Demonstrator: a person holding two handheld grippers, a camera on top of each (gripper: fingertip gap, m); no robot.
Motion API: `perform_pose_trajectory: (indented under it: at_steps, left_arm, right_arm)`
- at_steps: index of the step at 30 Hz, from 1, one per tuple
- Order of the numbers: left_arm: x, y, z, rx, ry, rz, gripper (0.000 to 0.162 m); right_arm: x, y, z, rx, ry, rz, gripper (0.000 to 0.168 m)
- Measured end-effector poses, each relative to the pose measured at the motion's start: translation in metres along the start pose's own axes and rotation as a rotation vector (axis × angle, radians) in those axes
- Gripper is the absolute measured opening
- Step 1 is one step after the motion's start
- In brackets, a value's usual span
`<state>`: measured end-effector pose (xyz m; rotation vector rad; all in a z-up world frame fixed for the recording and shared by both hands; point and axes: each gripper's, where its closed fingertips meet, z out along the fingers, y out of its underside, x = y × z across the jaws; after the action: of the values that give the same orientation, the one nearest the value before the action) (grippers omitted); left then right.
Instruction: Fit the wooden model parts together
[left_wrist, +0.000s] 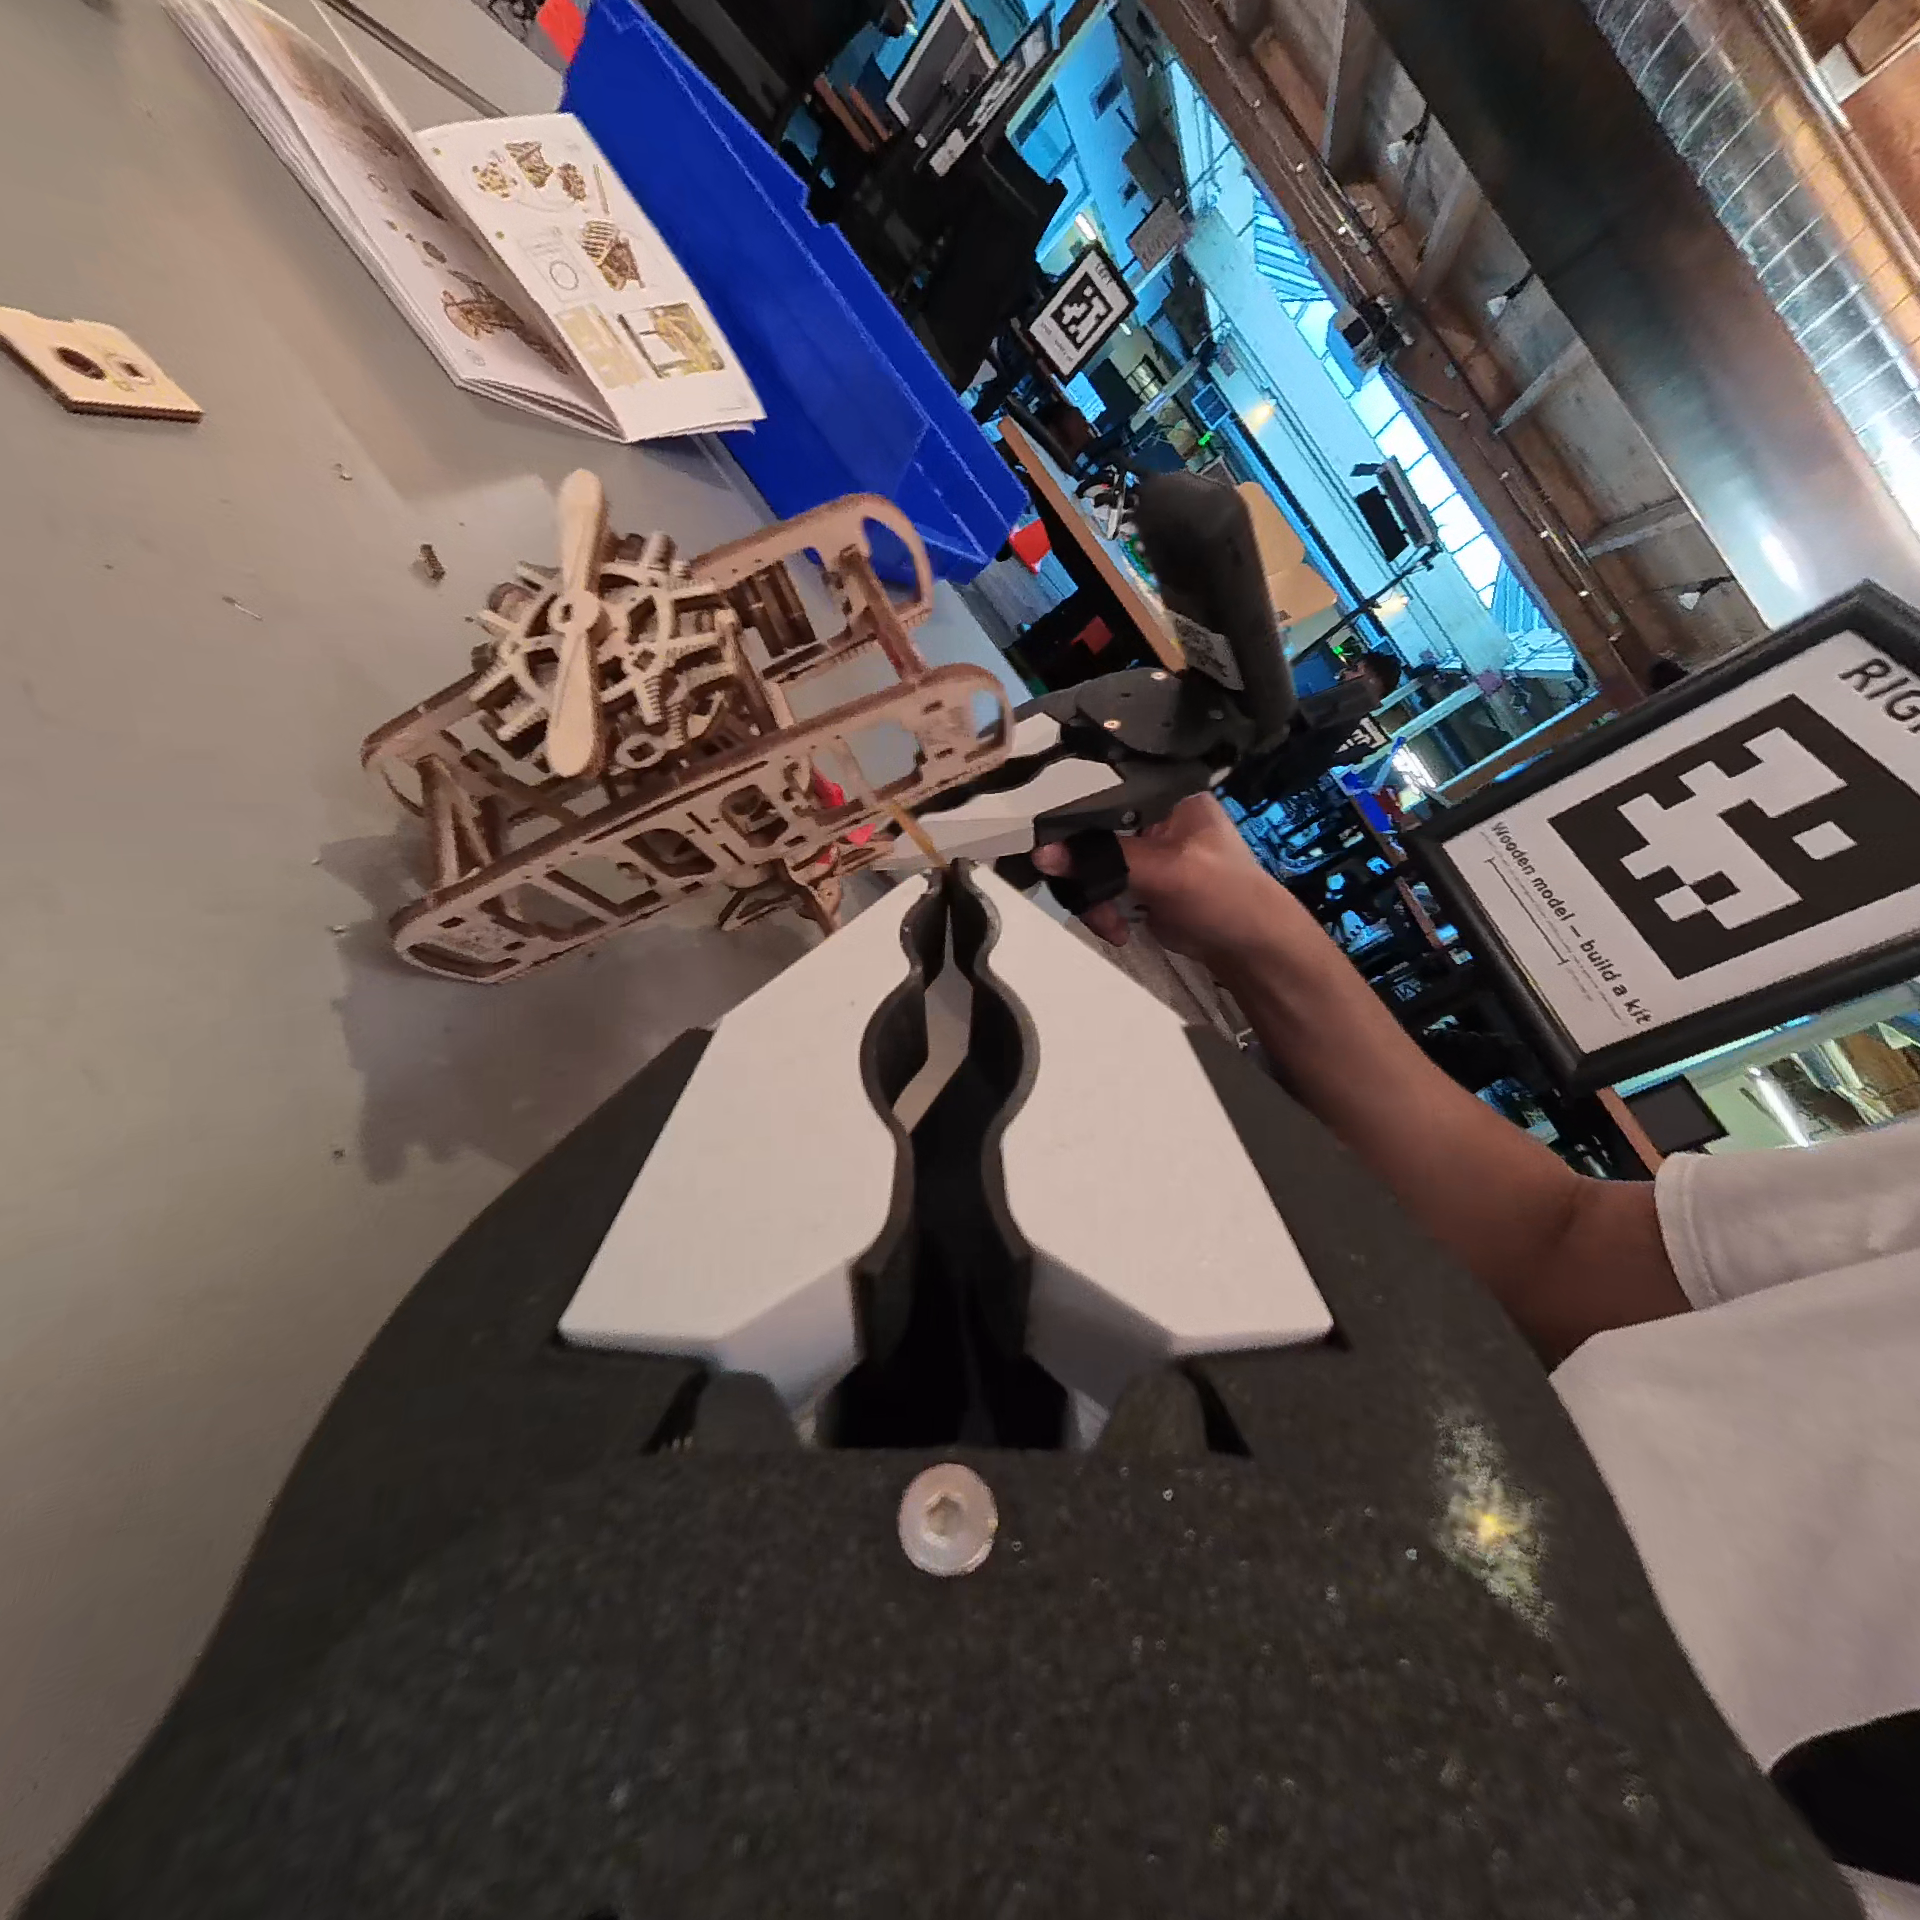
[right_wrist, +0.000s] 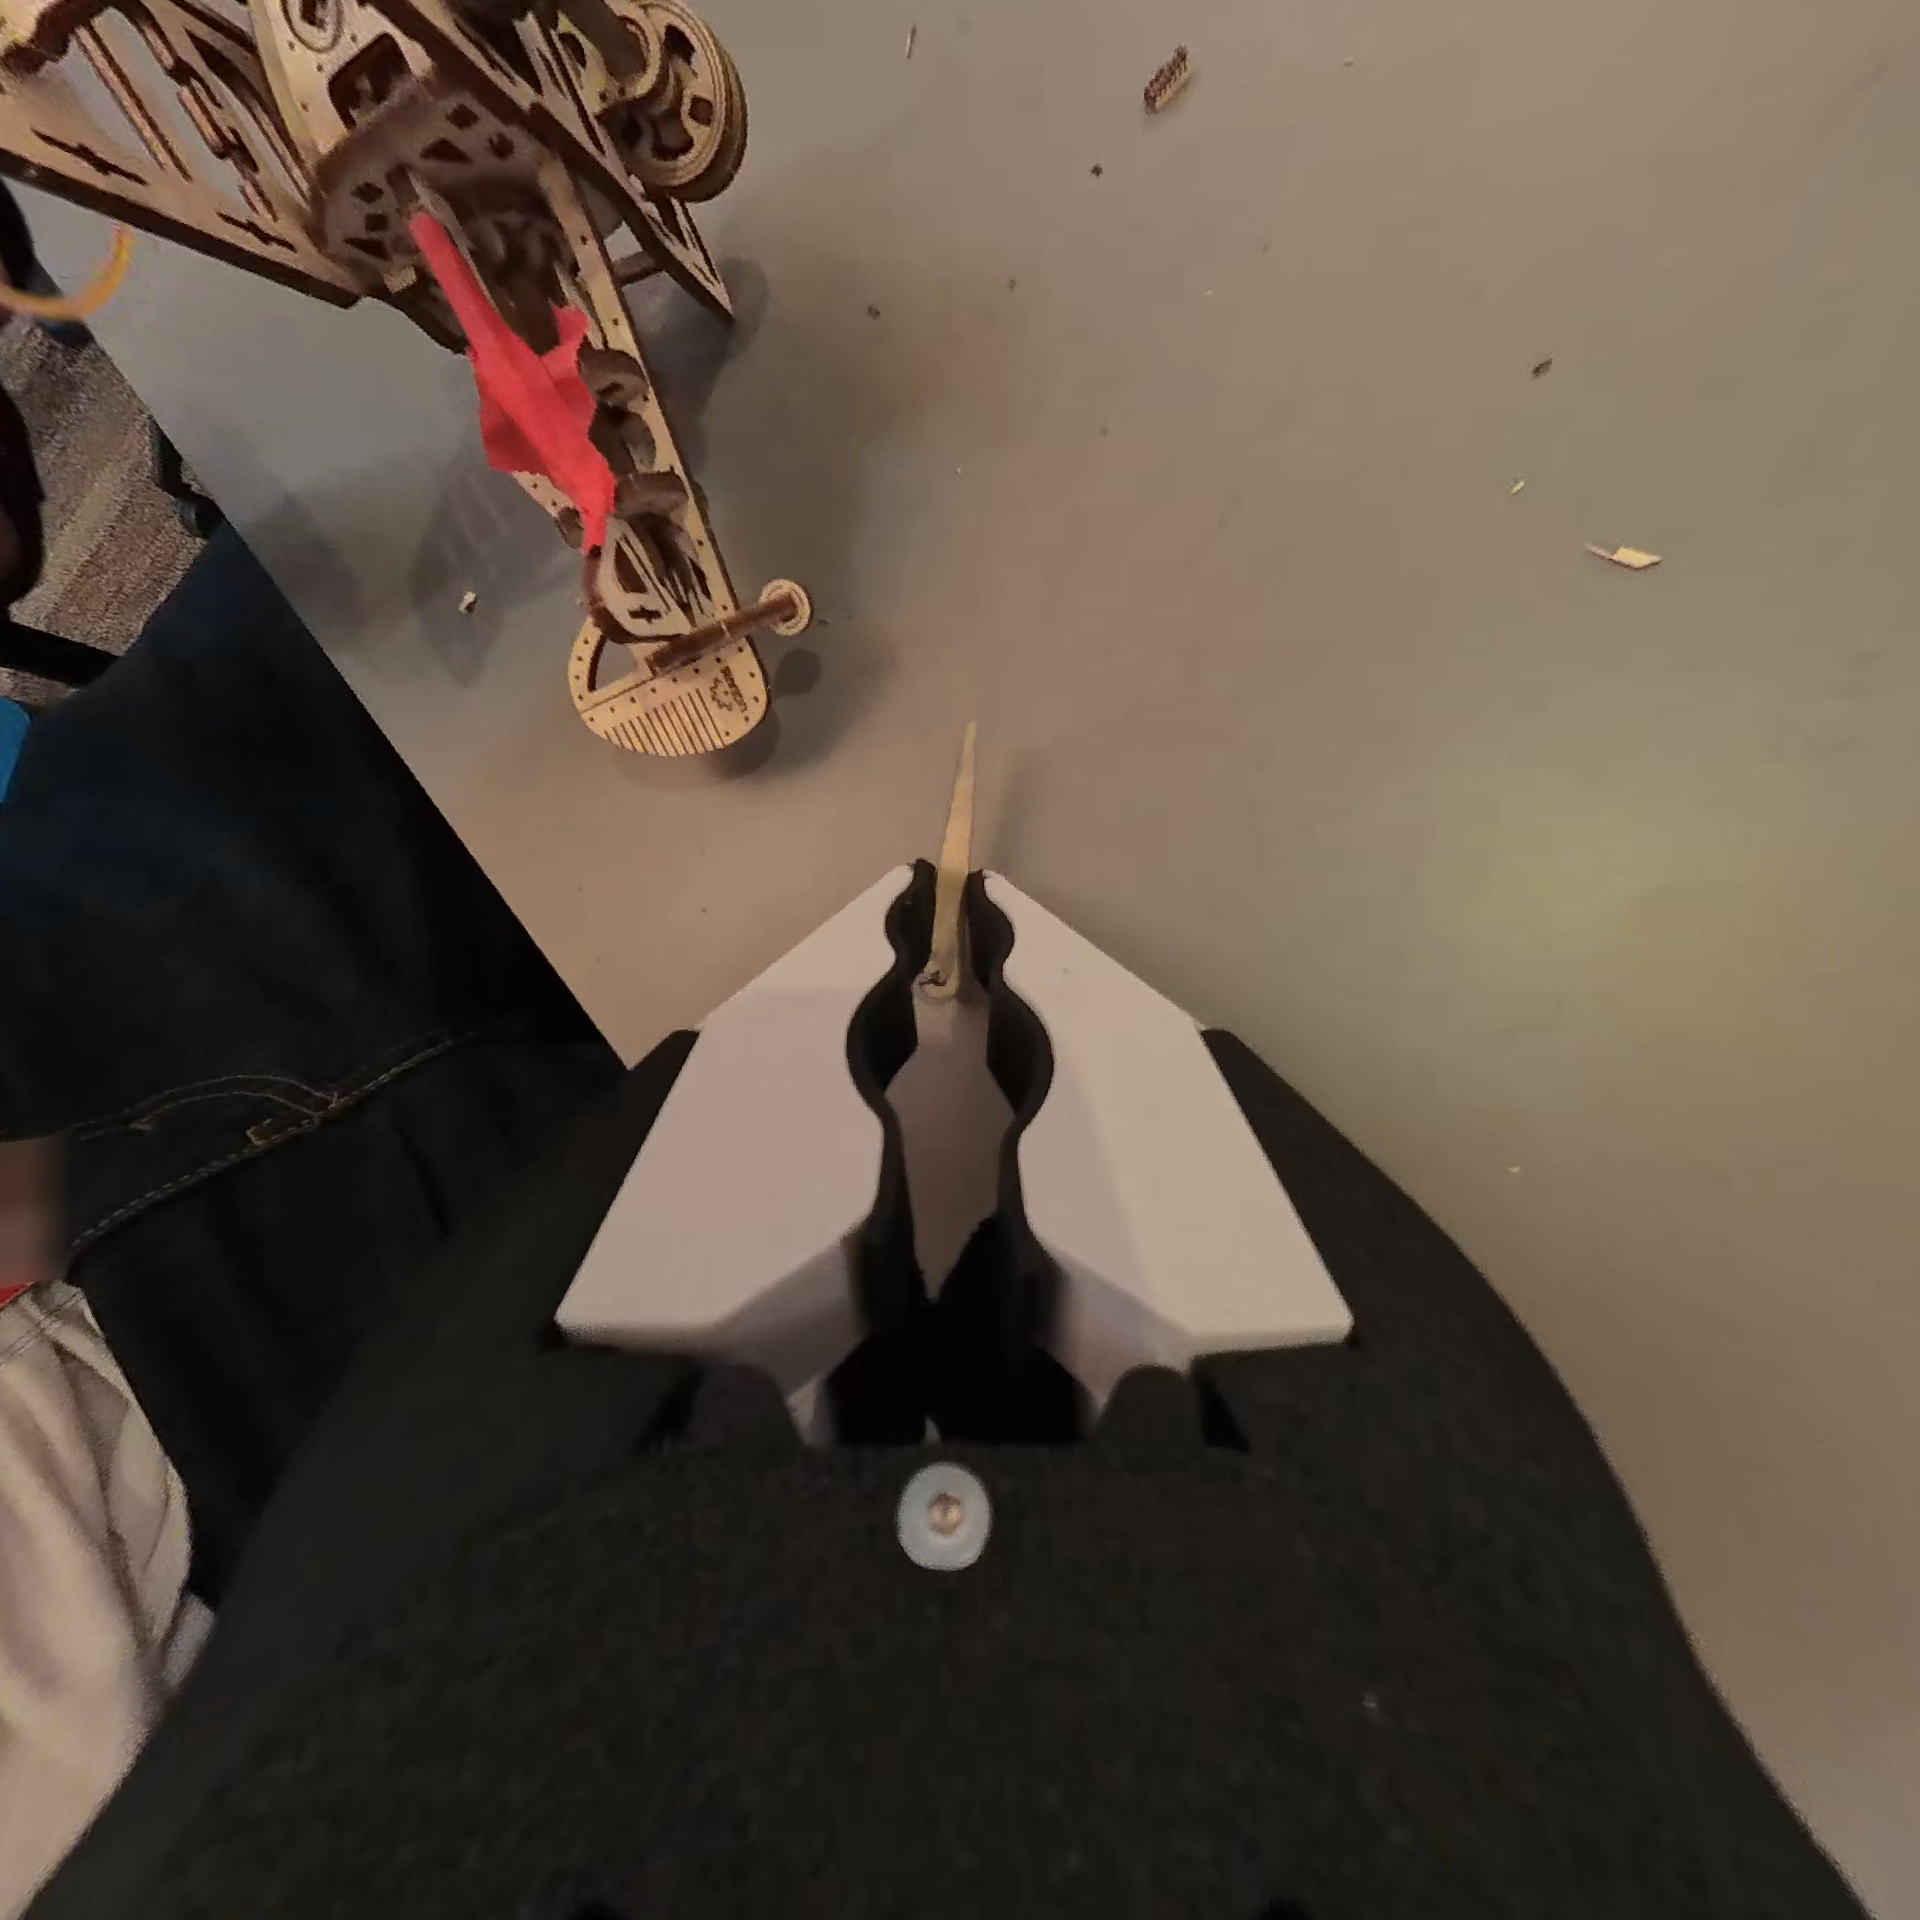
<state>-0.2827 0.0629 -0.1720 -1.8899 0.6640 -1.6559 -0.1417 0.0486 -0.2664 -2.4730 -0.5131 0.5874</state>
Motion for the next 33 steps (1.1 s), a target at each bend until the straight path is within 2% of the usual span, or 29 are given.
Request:
perform_pose_trajectory:
  at_steps: [7,13,18,20,22,23,25,28,30,33]
  left_arm:
    - [-0.012,0.002,0.001,-0.021,-0.032,0.016,0.0]
    - [-0.002,0.01,-0.001,-0.068,0.018,0.04,0.0]
    - [0.061,0.011,-0.007,-0.068,0.319,0.125,0.0]
    - [0.081,0.004,-0.008,-0.002,0.4,0.145,0.0]
    - [0.1,0.0,-0.011,0.044,0.494,0.147,0.0]
    - [0.106,0.0,-0.011,0.043,0.519,0.151,0.0]
    - [0.097,0.01,-0.004,-0.026,0.441,0.212,0.0]
    - [0.072,0.015,-0.005,-0.086,0.302,0.265,0.0]
    - [0.057,0.014,-0.009,-0.114,0.226,0.28,0.0]
    - [0.046,0.012,-0.011,-0.12,0.18,0.281,0.0]
  right_arm:
    - [-0.005,0.001,0.002,-0.003,-0.028,0.002,0.004]
    - [-0.029,-0.023,-0.013,0.145,-0.242,0.132,0.004]
    - [-0.075,-0.052,-0.045,0.331,-0.528,0.175,0.004]
    - [-0.094,-0.068,-0.055,0.419,-0.637,0.241,0.004]
    - [-0.113,-0.083,-0.059,0.508,-0.676,0.255,0.004]
    - [-0.118,-0.092,-0.063,0.583,-0.663,0.261,0.004]
    - [-0.123,-0.102,-0.064,0.677,-0.622,0.257,0.004]
    - [-0.086,-0.078,-0.035,0.484,-0.317,0.212,0.004]
    - [-0.039,-0.055,-0.032,0.339,-0.075,0.182,0.004]
    - [0.012,-0.017,-0.02,0.125,0.103,0.293,0.005]
